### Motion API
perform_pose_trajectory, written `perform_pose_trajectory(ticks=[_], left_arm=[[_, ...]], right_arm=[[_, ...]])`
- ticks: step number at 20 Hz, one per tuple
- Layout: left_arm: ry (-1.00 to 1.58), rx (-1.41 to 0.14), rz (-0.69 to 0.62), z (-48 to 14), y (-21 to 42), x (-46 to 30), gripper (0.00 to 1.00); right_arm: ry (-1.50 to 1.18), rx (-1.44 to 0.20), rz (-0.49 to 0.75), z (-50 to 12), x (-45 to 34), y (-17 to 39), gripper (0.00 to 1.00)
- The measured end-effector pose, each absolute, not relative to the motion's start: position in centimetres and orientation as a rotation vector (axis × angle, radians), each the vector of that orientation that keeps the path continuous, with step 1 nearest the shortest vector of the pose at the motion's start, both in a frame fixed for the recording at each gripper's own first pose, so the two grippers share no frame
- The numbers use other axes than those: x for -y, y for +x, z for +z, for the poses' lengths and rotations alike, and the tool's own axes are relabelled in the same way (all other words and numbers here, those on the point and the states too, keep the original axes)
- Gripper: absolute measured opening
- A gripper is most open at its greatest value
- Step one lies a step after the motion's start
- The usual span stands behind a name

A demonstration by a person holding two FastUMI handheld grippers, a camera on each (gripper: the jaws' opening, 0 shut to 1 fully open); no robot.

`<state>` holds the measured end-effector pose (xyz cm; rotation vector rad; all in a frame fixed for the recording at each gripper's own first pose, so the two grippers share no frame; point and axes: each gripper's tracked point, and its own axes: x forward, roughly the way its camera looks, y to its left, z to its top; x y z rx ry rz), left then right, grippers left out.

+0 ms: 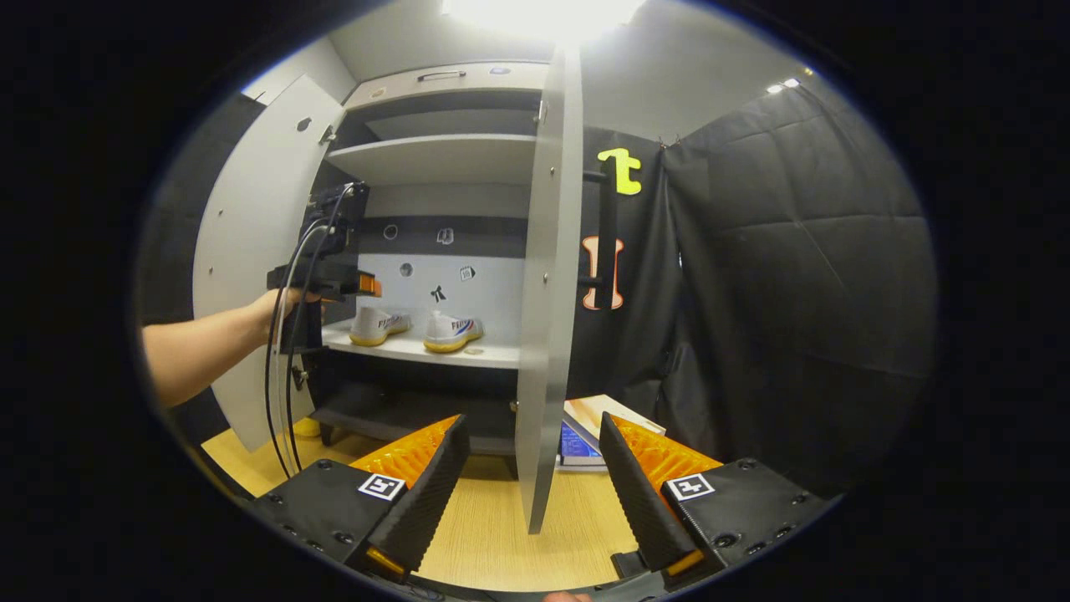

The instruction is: Grab one shoe with the right hand and put it into the shoe cabinet, grab the other shoe with the left hand and put it into the shoe cabinet; then close the right door with the right hand and the left door with the left hand.

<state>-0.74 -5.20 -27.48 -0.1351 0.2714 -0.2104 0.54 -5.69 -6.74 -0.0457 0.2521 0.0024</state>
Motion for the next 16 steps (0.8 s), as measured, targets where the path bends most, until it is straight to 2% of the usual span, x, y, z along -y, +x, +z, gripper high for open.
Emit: perform_pose_trajectory(ticks=[7,16], left_arm=[[-0.087,-0.123,-0.288,-19.3,-10.0,4.8,0.95],[-0.053,-0.103,-0.311,-18.1,-18.6,3.3,0.95]], right_arm=[[-0.012,-0.192,0.038,-4.2,5.5,0.8,0.98],[0.010,-0.159,0.081,-2.6,3.5,0.4,0.98]])
